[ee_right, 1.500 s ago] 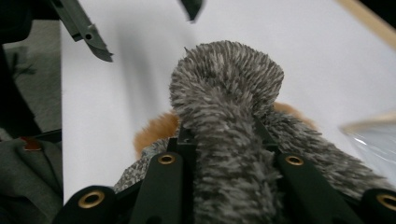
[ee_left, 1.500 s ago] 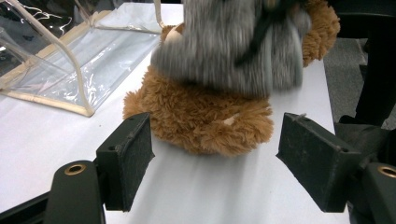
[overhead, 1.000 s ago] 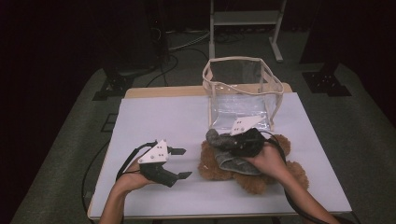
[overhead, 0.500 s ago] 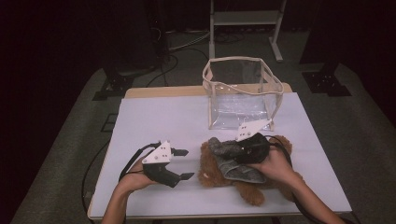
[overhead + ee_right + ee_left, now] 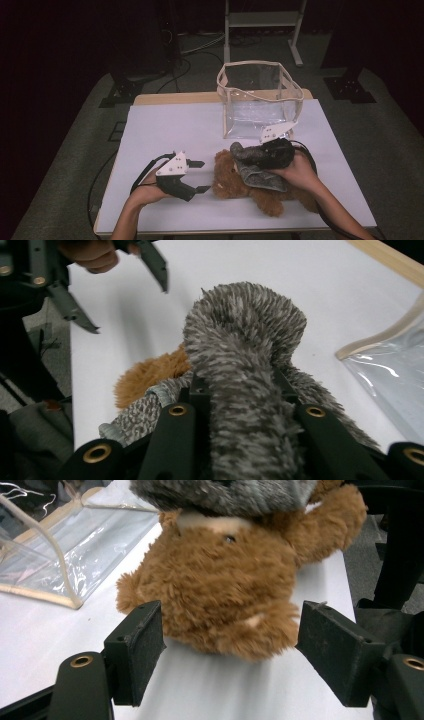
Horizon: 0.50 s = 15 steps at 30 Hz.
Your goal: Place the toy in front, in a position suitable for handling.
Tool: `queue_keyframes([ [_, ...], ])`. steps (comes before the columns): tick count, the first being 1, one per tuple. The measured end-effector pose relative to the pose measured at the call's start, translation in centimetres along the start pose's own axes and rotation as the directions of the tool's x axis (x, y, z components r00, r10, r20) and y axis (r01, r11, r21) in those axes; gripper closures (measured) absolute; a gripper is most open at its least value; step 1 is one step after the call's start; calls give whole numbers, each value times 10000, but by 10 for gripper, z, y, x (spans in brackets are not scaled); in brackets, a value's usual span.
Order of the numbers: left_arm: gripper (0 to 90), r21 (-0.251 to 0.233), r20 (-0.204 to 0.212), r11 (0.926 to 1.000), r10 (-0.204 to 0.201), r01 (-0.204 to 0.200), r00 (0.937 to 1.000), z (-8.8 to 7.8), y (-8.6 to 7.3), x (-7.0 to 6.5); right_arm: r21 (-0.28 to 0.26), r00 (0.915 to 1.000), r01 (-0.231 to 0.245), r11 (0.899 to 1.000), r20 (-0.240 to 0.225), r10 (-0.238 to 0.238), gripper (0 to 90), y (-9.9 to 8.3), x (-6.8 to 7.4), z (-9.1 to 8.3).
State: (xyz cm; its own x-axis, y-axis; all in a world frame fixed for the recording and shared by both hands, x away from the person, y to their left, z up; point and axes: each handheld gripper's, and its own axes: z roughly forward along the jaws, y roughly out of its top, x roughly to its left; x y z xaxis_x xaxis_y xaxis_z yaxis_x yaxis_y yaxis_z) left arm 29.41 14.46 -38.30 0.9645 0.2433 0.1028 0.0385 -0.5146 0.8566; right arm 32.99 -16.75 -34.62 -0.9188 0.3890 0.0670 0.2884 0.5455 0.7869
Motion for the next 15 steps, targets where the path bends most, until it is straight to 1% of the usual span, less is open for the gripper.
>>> queue_keyframes([
  [3,263,-87,76,9999,57,-57,10000,9,3,-1,-25,9999,30,10000,-112,-30,713,-4,7,-2],
  [5,265,-102,151,9999,104,-102,9998,18,7,0,-88,9998,54,9999,-179,-55,713,-8,12,-2],
  [7,302,-123,140,9999,118,-117,9998,27,10,0,-109,9997,61,9999,-254,-63,713,-11,16,-3],
  [8,306,-150,184,9998,101,-98,9998,33,11,0,-126,9996,93,9999,-277,-96,713,-12,18,-4],
  [9,316,-162,317,9999,55,-49,9995,39,12,0,-147,9994,109,9998,-335,-114,712,-13,21,-4],
  [10,319,-56,557,10000,38,-35,9984,45,12,-1,-128,9990,163,9998,-408,-168,711,-14,23,-5],
  [11,337,97,909,9999,121,-131,9958,50,11,-2,-119,9987,129,9998,-487,-134,711,-14,25,-6],
  [12,344,235,1029,9992,301,-327,9942,54,9,-5,-104,9985,207,9997,-499,-212,711,-14,27,-7],
  [13,344,212,994,9994,263,-285,9947,58,8,-7,-42,9984,308,9995,-476,-309,711,-13,28,-9],
  [15,342,121,1001,9998,151,-164,9949,58,7,-8,-151,9988,331,9993,-342,-336,712,-8,27,-10],
])
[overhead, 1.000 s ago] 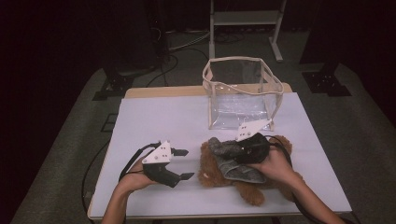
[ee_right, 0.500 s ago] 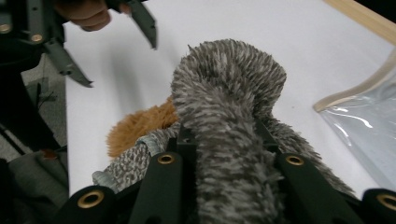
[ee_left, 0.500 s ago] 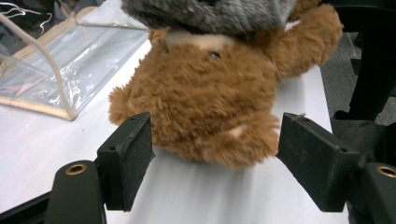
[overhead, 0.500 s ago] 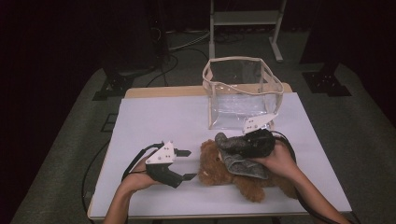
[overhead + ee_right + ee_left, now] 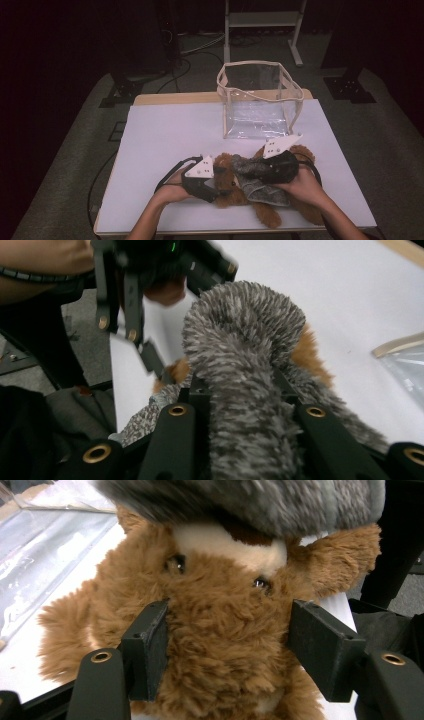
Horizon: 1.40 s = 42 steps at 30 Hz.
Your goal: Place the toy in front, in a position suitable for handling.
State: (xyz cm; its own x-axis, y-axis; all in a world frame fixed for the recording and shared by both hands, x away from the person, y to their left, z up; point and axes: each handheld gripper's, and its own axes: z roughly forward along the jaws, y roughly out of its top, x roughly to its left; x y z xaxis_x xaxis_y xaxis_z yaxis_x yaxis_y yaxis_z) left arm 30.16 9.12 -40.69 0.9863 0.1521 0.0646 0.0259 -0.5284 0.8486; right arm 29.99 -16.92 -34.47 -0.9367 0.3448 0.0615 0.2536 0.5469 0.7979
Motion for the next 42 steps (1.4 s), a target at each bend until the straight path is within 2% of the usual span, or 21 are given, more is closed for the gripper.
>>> queue_keyframes([
  [2,343,30,52,10000,45,-45,10000,-2,1,-2,-44,10000,-92,9999,36,92,712,6,-7,1],
  [5,342,176,147,9994,312,-314,9994,-3,1,-7,180,9998,-189,9997,3,189,711,14,-17,15],
  [7,343,208,325,9992,341,-347,9989,-4,0,-9,438,9999,-113,9990,90,110,711,19,-19,29],
  [9,342,283,452,9987,416,-429,9981,-5,-1,-11,649,9999,-110,9978,-49,114,711,22,-19,43],
  [11,342,368,397,9981,472,-487,9981,-5,-2,-12,882,10000,4,9961,-95,4,711,22,-18,52],
  [13,343,314,378,9984,454,-466,9983,-6,-2,-13,839,9999,-18,9965,-126,28,712,21,-19,50],
  [15,344,305,383,9981,516,-528,9979,-5,-1,-14,863,10000,50,9963,-24,-48,712,17,-19,42],
  [18,345,315,453,9983,478,-493,9978,-4,-1,-14,842,9998,-90,9964,200,73,711,8,-22,29],
  [20,344,295,537,9983,494,-511,9973,-5,-2,-12,842,9983,-407,9956,451,370,711,1,-25,18],
  [22,343,263,531,9977,605,-620,9968,-7,-1,-12,775,9976,-547,9955,469,512,711,-4,-26,13],
  [25,331,120,96,9962,858,-859,9963,-9,2,-12,807,9976,-454,9957,557,410,712,-6,-22,15],
  [27,325,-51,-232,9966,824,-825,9963,-10,3,-11,808,9979,-478,9956,468,441,712,-6,-21,15],
  [29,329,-47,-142,9976,684,-684,9976,-8,2,-10,754,9981,-460,9961,439,428,711,-5,-19,14],
  [31,340,71,-4,9973,736,-736,9973,-6,2,-11,789,9988,-333,9963,397,302,711,-1,-17,16],
  [35,340,97,154,9964,846,-847,9963,-5,2,-14,737,9996,-124,9972,268,104,711,13,-17,27],
  [37,340,77,217,9969,777,-778,9967,-5,1,-14,886,9997,48,9961,218,-67,711,18,-16,36],
  [39,344,98,194,9967,800,-802,9966,-6,-1,-13,1004,9995,153,9948,248,-179,711,18,-16,40],
  [42,342,18,27,9970,780,-780,9969,-5,-1,-13,1035,9993,40,9946,353,-77,711,13,-20,34],
])
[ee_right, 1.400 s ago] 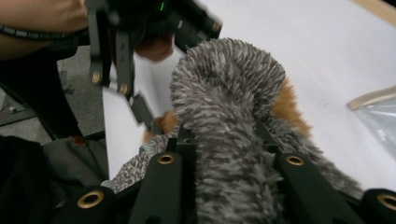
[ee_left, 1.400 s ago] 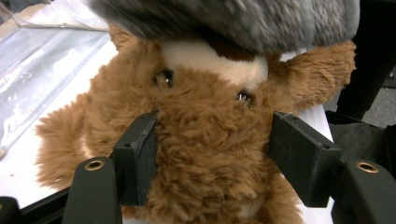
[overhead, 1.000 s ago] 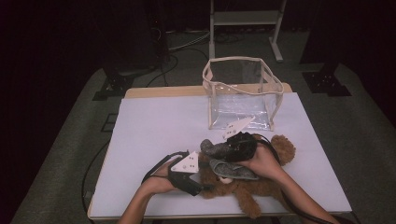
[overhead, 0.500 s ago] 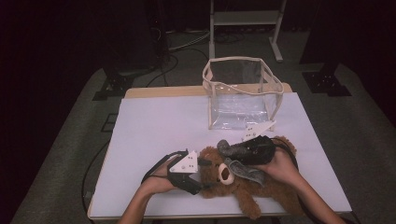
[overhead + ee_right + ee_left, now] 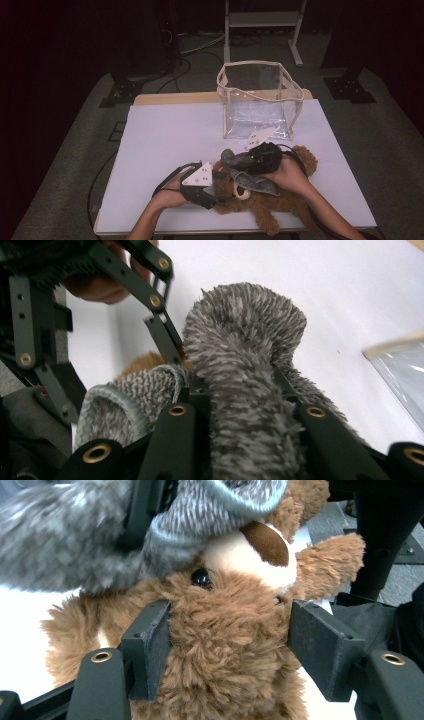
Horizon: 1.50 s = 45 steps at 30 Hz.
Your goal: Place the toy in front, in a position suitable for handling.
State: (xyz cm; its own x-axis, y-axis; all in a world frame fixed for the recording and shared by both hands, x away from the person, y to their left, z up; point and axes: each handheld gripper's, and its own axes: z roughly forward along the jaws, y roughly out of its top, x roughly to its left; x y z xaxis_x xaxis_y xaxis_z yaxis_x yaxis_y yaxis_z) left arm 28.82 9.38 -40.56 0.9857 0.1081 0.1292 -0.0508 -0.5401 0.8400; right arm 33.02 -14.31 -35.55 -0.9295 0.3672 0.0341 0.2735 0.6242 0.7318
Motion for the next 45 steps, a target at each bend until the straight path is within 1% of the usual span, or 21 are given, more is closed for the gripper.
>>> queue_keyframes([
  [3,329,20,-20,10000,7,-7,10000,1,0,0,102,9992,-401,9991,83,400,711,-13,-6,-13],
  [6,328,65,-4,10000,14,-14,10000,0,1,1,432,9982,-503,9978,360,487,711,-27,-8,-28],
  [8,309,64,23,10000,6,-6,10000,0,1,0,509,9968,-601,9969,559,572,711,-36,-8,-41],
  [10,300,93,7,10000,12,-12,10000,0,2,0,401,9950,-678,9969,763,646,710,-42,-9,-52],
  [12,301,27,67,9999,-117,117,9999,0,1,0,315,9929,-749,9967,950,716,711,-48,-10,-65],
  [13,301,-14,74,9999,-166,166,9998,0,1,1,240,9907,-879,9958,1062,849,710,-53,-12,-72],
  [15,302,-57,64,9999,-159,159,9999,0,1,2,45,9880,-1147,9934,1045,1136,710,-61,-15,-79],
  [16,302,-138,63,9996,-239,240,9997,0,1,2,10,9877,-1183,9930,1031,1176,710,-64,-16,-79],
  [19,287,-68,-57,9997,-244,243,9997,-2,3,3,-366,9863,-1287,9910,992,1318,710,-70,-11,-77],
  [22,203,-151,-380,9989,-443,438,9983,0,6,5,-617,9869,-1257,9902,936,1311,710,-71,-2,-69],
  [23,193,-258,-334,9983,-531,523,9980,1,8,6,-710,9879,-1273,9893,795,1329,710,-71,1,-67],
  [24,194,-307,-214,9979,-578,571,9981,3,9,6,-771,9901,-1204,9897,634,1254,710,-70,5,-64],
  [25,207,-229,-132,9986,-470,467,9988,4,10,6,-715,9924,-1050,9919,566,1091,710,-68,9,-61],
  [27,223,-196,92,9983,-551,553,9984,7,11,5,-568,9959,-642,9963,602,676,710,-61,16,-56],
  [30,253,-87,219,9986,-511,513,9985,6,10,5,-436,9973,-323,9985,652,351,711,-57,19,-51],
  [32,265,-111,233,9985,-525,528,9984,6,8,5,-615,9971,-451,9971,590,488,711,-61,16,-56],
  [35,264,-95,237,9988,-482,484,9986,7,9,5,-881,9928,-823,9927,796,893,711,-72,9,-70],
  [38,264,13,189,9993,-375,375,9991,6,10,4,-1082,9849,-1215,9867,1107,1334,711,-84,1,-85],
  [41,264,38,187,9992,-396,395,9990,6,9,4,-1283,9727,-1496,9804,1590,1693,710,-92,-8,-98],
  [43,264,30,179,9990,-449,449,9988,5,10,5,-1379,9708,-1761,9747,1395,1951,710,-97,-10,-97],
  [45,257,58,136,9989,-462,461,9988,3,11,6,-1453,9722,-1770,9734,1284,1960,710,-99,-8,-93],
])
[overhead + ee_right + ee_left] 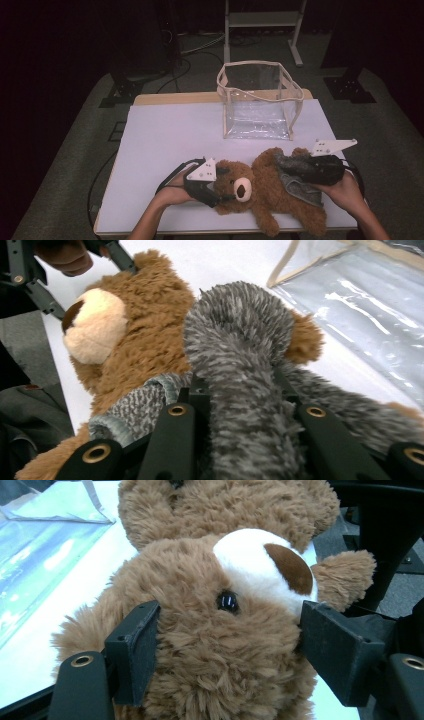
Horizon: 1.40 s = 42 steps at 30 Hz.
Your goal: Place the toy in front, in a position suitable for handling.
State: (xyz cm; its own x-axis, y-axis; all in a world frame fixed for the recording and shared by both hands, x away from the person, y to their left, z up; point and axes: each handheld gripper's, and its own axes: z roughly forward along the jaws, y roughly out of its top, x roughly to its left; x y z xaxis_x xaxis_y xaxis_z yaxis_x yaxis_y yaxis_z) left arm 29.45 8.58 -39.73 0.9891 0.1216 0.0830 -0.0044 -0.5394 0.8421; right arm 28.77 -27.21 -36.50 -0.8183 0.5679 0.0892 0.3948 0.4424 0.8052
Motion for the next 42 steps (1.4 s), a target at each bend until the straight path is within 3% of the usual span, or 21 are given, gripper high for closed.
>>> queue_keyframes([
  [5,192,-382,-176,9980,-502,495,9986,-6,5,7,-382,10000,79,9992,-45,-81,711,-9,15,1],
  [8,178,-454,-66,9960,-778,774,9969,-5,8,9,-483,9998,107,9988,-162,-115,710,-15,23,-4],
  [12,205,-16,84,9988,-489,489,9988,2,8,5,-418,9989,422,9982,-172,-429,710,-16,31,-9],
  [17,238,405,148,9989,-222,215,9996,2,11,4,-383,9983,573,9976,-22,-574,710,-1,21,-8],
  [23,224,441,-66,9990,-117,119,9999,0,10,6,-118,9985,519,9986,-167,-521,709,12,12,18],
  [28,173,247,-136,9984,-506,509,9986,-6,7,9,-103,9975,638,9979,-285,-640,709,3,21,17],
  [31,117,383,-278,9962,-768,779,9967,-9,8,11,-223,9975,621,9978,-331,-628,710,-7,27,11],
  [34,111,142,88,9935,-1131,1130,9935,-8,7,11,-396,9977,587,9975,-330,-600,710,-16,32,5],
  [39,107,232,742,9891,-1466,1453,9864,4,8,12,-626,9982,505,9968,-276,-523,711,-26,37,2],
  [41,136,241,1043,9841,-1773,1757,9786,7,5,17,-693,9984,473,9965,-286,-494,711,-28,37,1],
  [42,162,272,1447,9796,-2008,1990,9689,8,3,21,-698,9985,447,9966,-295,-469,711,-28,37,1],
])
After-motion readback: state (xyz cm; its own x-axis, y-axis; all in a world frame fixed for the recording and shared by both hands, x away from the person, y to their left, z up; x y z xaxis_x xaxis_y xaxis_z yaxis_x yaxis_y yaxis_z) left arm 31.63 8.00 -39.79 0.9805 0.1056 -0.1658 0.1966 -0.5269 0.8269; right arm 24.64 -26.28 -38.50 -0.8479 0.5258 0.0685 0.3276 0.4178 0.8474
